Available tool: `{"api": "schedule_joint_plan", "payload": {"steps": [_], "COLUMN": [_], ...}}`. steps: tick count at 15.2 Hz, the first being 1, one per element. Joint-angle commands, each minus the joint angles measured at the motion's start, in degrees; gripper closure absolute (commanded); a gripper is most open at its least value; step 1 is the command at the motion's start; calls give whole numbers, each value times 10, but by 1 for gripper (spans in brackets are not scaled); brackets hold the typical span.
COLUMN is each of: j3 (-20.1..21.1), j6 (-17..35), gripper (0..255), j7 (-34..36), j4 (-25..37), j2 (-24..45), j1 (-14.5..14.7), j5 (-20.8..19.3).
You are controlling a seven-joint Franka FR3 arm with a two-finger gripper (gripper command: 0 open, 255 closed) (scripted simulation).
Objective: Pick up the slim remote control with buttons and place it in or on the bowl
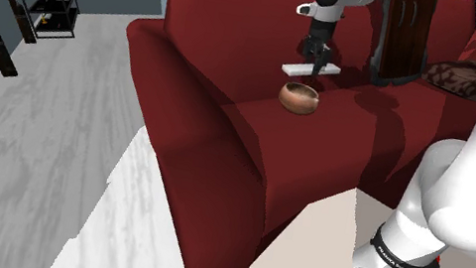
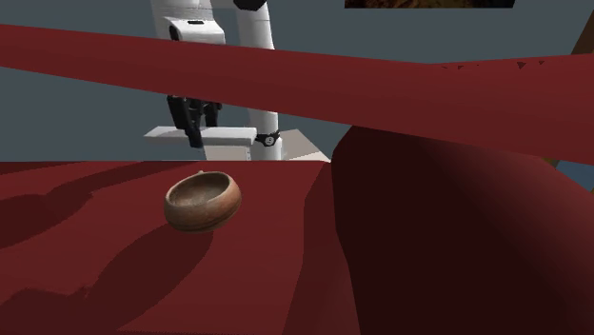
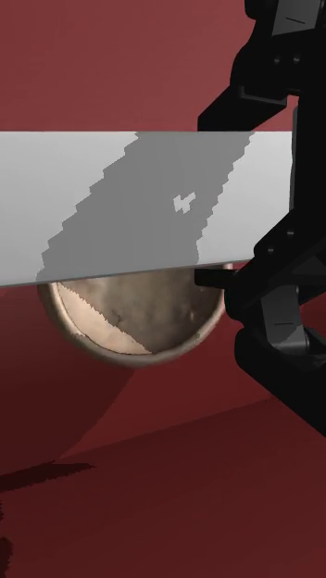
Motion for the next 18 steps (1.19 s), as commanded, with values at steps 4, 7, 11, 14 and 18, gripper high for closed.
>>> {"api": "schedule_joint_plan", "payload": {"steps": [4,7,11,14,18], "j3": [-24,-24,-25,-26,-26], "j6": [13,35,65,87,90], "gripper": [255,255,255,255,255], "j7": [-51,-54,-58,-62,-63], "j4": [55,37,14,-2,-4], "j2": [83,88,98,106,107], "j1": [-7,-7,-9,-10,-10], "j5": [55,58,65,71,72]}}
